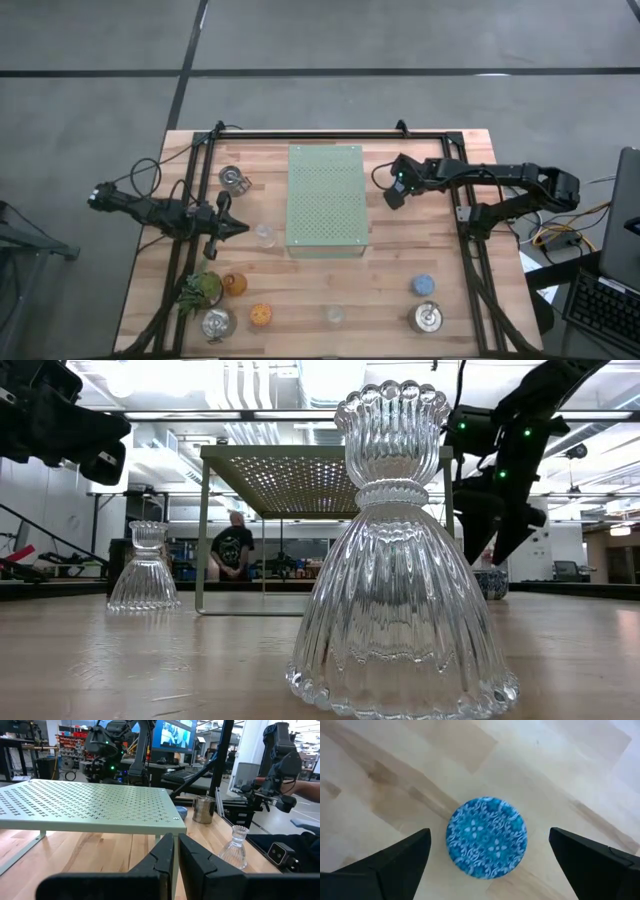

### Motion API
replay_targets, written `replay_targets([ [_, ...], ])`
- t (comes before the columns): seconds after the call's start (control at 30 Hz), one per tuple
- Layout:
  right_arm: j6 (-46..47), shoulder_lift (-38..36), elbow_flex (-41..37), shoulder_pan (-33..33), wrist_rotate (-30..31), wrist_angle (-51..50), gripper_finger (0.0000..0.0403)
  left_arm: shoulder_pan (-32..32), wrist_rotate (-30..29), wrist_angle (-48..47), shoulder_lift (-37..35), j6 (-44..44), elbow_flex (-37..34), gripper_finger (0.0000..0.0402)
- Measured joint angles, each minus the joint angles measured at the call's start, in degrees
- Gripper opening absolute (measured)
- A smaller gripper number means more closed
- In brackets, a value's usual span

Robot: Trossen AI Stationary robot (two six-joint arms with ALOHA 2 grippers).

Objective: Pick & Place candle stick holders
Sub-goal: Put the blue patterned scented candle on the shelf

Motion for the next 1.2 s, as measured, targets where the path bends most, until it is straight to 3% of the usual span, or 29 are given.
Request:
replay_targets([
  [0.37,-0.81,0.02,-1.84,-1.57,-3.85,4.65,0.0400,0.00,0.00,0.02,-0.02,0.00,0.00,0.0028],
  [1.2,-0.37,0.11,-10.20,-1.41,-3.86,14.56,0.0400,0.01,0.00,0.00,-0.01,0.01,0.00,0.0028],
])
